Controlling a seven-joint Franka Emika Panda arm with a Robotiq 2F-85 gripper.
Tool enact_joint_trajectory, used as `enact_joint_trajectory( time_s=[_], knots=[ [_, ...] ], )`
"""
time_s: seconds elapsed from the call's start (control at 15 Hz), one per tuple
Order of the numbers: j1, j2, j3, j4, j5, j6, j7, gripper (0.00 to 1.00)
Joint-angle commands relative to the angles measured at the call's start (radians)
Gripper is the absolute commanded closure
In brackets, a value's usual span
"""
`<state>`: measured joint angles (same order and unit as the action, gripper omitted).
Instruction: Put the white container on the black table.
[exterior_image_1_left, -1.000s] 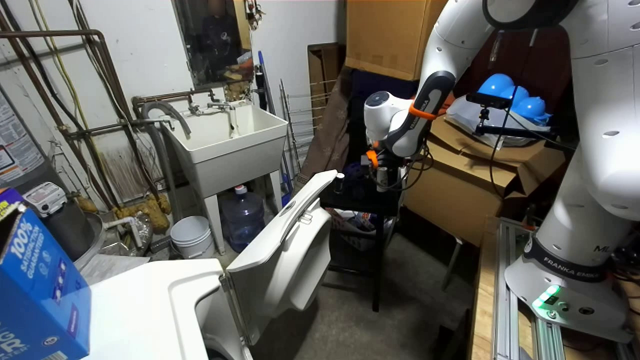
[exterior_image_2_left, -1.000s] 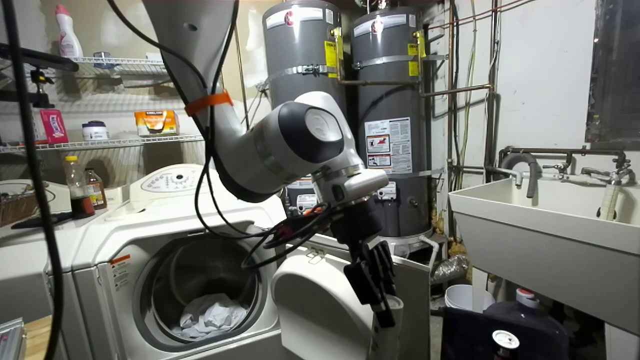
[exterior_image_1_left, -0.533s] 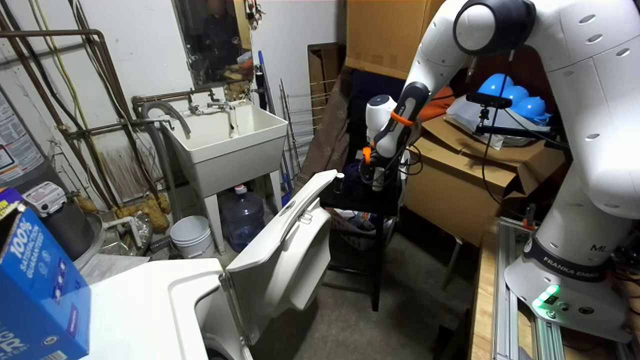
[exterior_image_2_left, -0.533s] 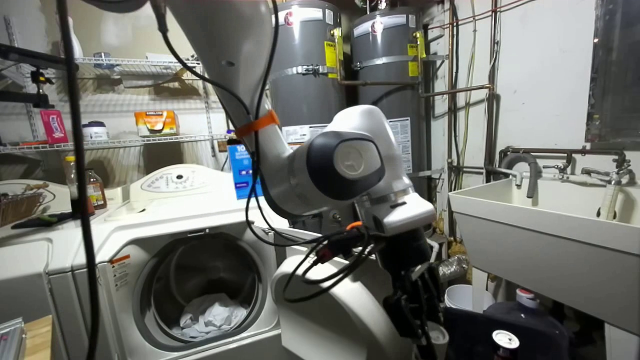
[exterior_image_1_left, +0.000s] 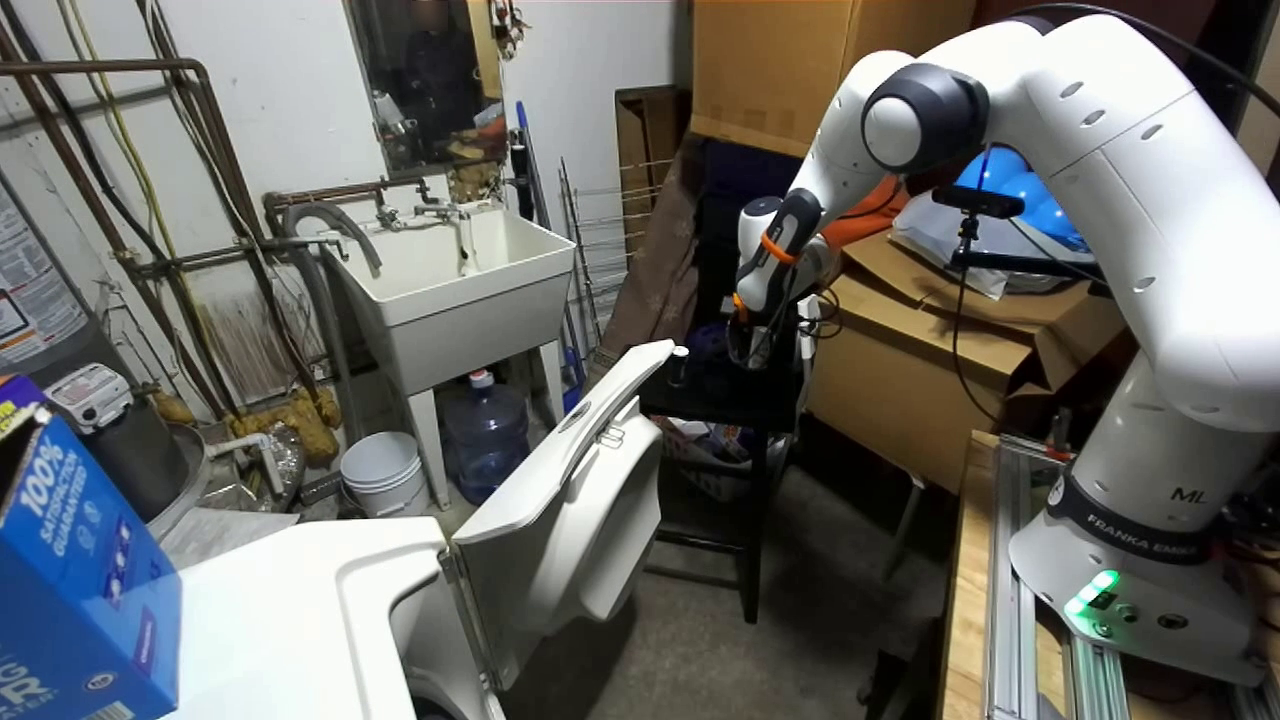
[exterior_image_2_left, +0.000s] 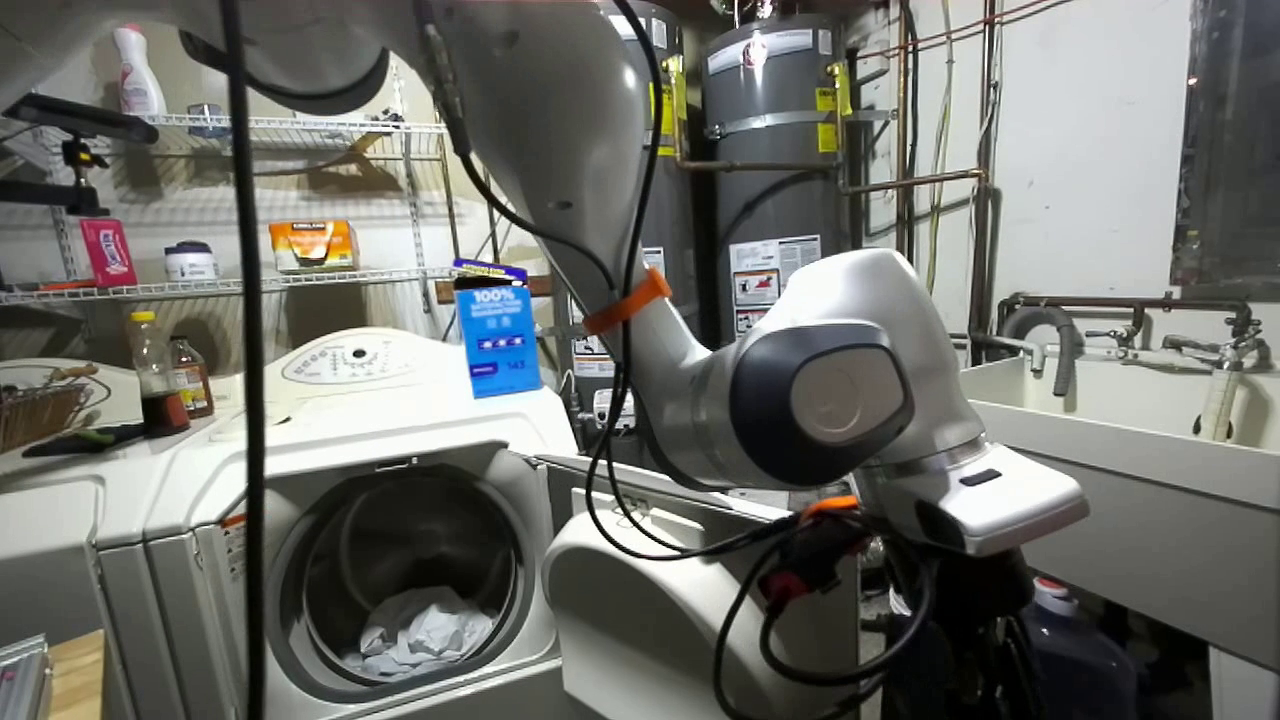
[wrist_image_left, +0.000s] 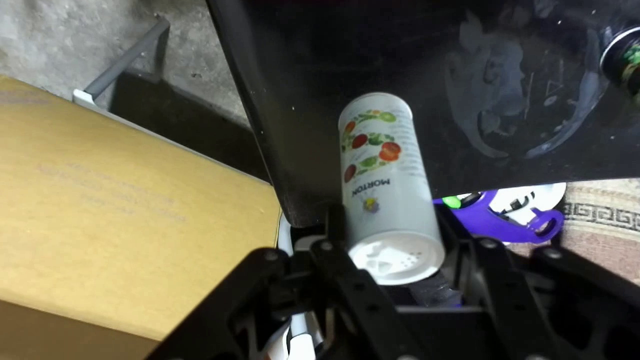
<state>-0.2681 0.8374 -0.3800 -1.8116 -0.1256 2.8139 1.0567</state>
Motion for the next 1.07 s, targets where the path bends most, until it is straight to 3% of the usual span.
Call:
enact_joint_trajectory(
  time_s=[0.0, 0.07, 0.13, 0.27, 0.6, 1.0],
  knots=[
    [0.031, 0.028, -0.033, 0.022, 0.066, 0.0, -0.045, 0.55],
    [0.032, 0.039, -0.035, 0.035, 0.068, 0.0, -0.044, 0.55],
    [0.023, 0.038, -0.014, 0.03, 0.042, 0.039, -0.103, 0.8],
    [0.055, 0.066, -0.027, 0.037, 0.019, 0.098, -0.176, 0.8],
    [0.043, 0.133, 0.033, 0.067, 0.043, 0.223, -0.432, 0.8],
    [0.097, 0.23, -0.017, 0.106, 0.111, 0.29, -0.618, 0.8]
  ],
)
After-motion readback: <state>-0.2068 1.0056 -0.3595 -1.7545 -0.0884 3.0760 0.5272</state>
